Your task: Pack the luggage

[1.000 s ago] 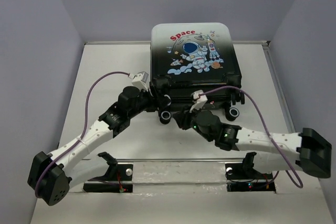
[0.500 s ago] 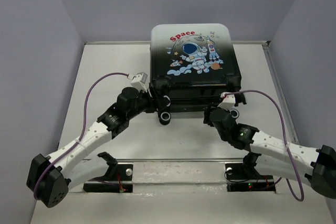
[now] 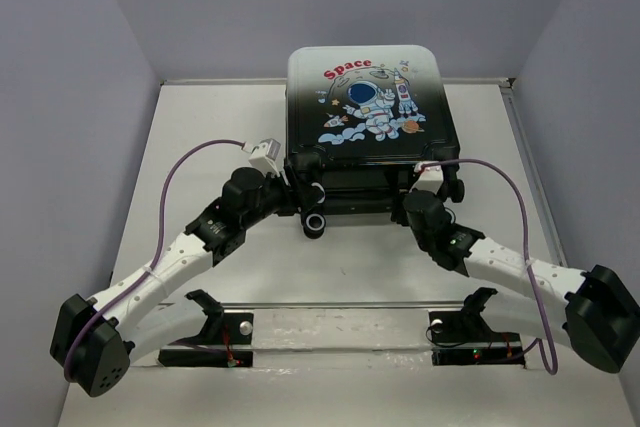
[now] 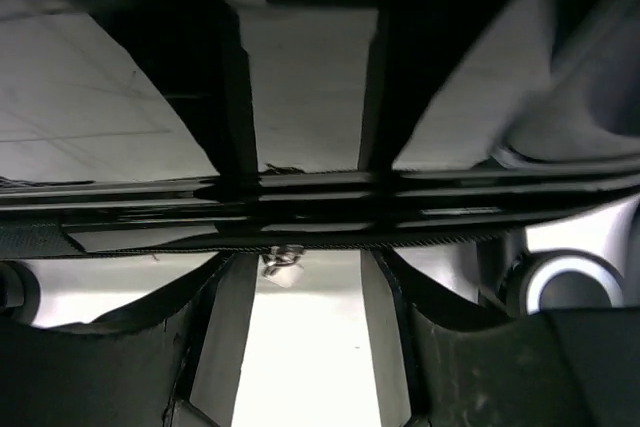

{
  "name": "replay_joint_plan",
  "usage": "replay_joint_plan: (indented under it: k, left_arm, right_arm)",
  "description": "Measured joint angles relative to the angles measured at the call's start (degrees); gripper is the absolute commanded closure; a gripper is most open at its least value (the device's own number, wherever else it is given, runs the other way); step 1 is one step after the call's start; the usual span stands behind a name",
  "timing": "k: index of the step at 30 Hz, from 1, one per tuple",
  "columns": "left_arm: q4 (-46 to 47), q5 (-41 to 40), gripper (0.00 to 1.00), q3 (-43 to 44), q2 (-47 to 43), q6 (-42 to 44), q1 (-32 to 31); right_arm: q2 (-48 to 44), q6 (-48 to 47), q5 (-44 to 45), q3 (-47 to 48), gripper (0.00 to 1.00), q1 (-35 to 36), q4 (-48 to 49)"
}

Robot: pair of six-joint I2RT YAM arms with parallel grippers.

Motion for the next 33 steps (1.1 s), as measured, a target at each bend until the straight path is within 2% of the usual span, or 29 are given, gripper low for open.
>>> replay_joint_plan:
  k: [1,2,4,7,9,14,19,27,33]
  left_arm:
    - [0.0,0.0,0.94,0.0,0.0,0.0,0.0]
    - [0.0,0.0,0.94,0.0,0.0,0.0,0.0]
    - [0.0,0.0,0.94,0.0,0.0,0.0,0.0]
    - [0.6,0.2,0.94,-0.3,0.0,0.0,0.0]
    - [0.9,0.2,0.94,-0.5,0.0,-0.1,0.0]
    - [1.2,0.4,0.94,-0.6,0.0,-0.8,0.0]
    - [2.0,1.8,0.94,-0.5,0.6,-2.9,0.0]
    - [-1.8,6.4,0.94,6.1,5.9,-7.7,-3.3]
    - [-6.8,6.8,0.94,10.5,6.9,-10.4,-4.0]
  right_arm:
    - [0.5,-0.9,-0.4,0.0,0.56,-0.2,0.8]
    - [0.9,-1.7,-0.9,0.0,0.64,-0.3,1.4]
    - [1.6,-3.2,-1.6,0.0,0.68,-0.3,2.0]
    - [2.7,-4.8,-2.8,0.0,0.89,-0.3,3.2]
    - [3.4,-5.7,-3.1,0.0,0.93,-0.3,3.6]
    - [2.9,-6.3,-5.0,-1.0,0.93,-0.3,5.6]
    - [1.3,-2.7,-10.2,-3.3,0.93,0.8,10.3]
    - [12.1,1.6,-8.6,2.6,0.93,17.4,19.3]
    - [18.8,5.2,-4.5,5.7,0.93,22.2,26.7]
